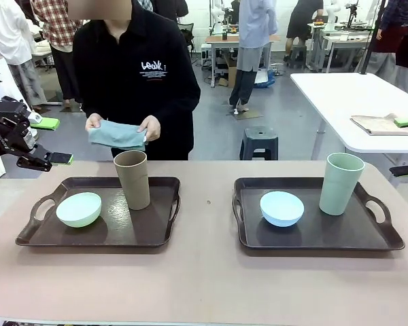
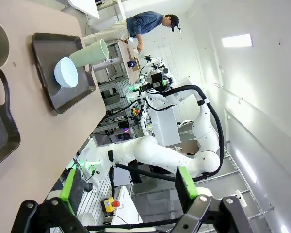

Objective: Set up a tray with a mat and arrange the tableware.
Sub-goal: Pick up the Picnic Bowl and Reusable plastic cup from the Handle tray in front of the human's position and hold them in the air.

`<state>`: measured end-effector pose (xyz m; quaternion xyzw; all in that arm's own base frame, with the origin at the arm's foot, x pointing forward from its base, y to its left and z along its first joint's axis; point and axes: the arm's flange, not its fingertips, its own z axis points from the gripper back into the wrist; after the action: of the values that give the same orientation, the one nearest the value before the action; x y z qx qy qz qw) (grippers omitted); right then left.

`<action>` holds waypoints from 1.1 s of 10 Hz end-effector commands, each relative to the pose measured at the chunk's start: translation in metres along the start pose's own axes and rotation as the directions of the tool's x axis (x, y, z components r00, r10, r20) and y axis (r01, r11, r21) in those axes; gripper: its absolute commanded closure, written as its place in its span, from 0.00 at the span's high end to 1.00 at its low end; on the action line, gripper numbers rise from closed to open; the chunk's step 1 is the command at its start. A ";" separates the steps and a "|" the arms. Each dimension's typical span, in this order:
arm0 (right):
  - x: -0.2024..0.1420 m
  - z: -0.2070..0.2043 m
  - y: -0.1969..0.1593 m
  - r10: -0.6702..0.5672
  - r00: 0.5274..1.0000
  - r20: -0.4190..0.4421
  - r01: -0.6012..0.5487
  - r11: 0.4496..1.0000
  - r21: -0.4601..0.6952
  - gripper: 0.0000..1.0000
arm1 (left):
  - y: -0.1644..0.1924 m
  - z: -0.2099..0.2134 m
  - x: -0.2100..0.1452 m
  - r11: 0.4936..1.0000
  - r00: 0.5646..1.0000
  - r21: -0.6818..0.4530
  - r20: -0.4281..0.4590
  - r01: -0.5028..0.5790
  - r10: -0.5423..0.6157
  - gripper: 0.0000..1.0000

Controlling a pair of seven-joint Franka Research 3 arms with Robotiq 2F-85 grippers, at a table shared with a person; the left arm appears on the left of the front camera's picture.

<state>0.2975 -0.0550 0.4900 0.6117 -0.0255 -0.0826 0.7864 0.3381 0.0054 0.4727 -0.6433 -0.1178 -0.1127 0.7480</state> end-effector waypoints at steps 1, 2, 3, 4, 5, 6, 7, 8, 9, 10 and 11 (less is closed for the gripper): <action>0.002 -0.001 0.002 0.017 1.000 0.003 -0.017 1.000 0.025 1.00 | 0.001 0.000 0.000 0.999 1.000 -0.021 0.010 0.029 -0.029 1.00; 0.002 -0.001 0.002 0.017 1.000 0.003 -0.017 1.000 0.025 1.00 | 0.001 0.000 0.000 0.999 1.000 -0.021 0.010 0.029 -0.029 1.00; 0.002 -0.001 0.002 0.017 1.000 0.003 -0.017 1.000 0.025 1.00 | 0.001 0.000 0.000 0.999 1.000 -0.021 0.010 0.029 -0.029 1.00; 0.002 -0.001 0.002 0.017 1.000 0.003 -0.017 1.000 0.025 1.00 | 0.001 0.000 0.000 0.999 1.000 -0.021 0.010 0.029 -0.029 1.00; 0.002 -0.001 0.002 0.017 1.000 0.003 -0.017 1.000 0.025 1.00 | 0.001 0.000 0.000 0.999 1.000 -0.021 0.010 0.029 -0.029 1.00; 0.002 -0.001 0.002 0.017 1.000 0.003 -0.017 1.000 0.025 1.00 | 0.001 0.000 0.000 0.999 1.000 -0.021 0.010 0.029 -0.029 1.00; 0.002 -0.001 0.002 0.017 1.000 0.003 -0.017 1.000 0.025 1.00 | 0.001 0.000 0.000 0.999 1.000 -0.021 0.010 0.029 -0.029 1.00; 0.002 -0.001 0.002 0.017 1.000 0.003 -0.017 1.000 0.025 1.00 | 0.001 0.000 0.000 0.999 1.000 -0.021 0.010 0.029 -0.029 1.00; 0.002 -0.001 0.002 0.017 1.000 0.003 -0.017 1.000 0.025 1.00 | 0.001 0.000 0.000 0.999 1.000 -0.021 0.010 0.029 -0.029 1.00; 0.002 -0.001 0.002 0.017 1.000 0.003 -0.017 1.000 0.025 1.00 | 0.001 0.000 0.000 0.999 1.000 -0.021 0.010 0.029 -0.029 1.00; 0.002 -0.001 0.002 0.017 1.000 0.003 -0.017 1.000 0.025 1.00 | 0.001 0.000 0.000 0.999 1.000 -0.021 0.010 0.029 -0.029 1.00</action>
<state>0.2975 -0.0549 0.4900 0.6115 -0.0258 -0.0822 0.7865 0.3381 0.0054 0.4726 -0.6431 -0.1179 -0.1125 0.7482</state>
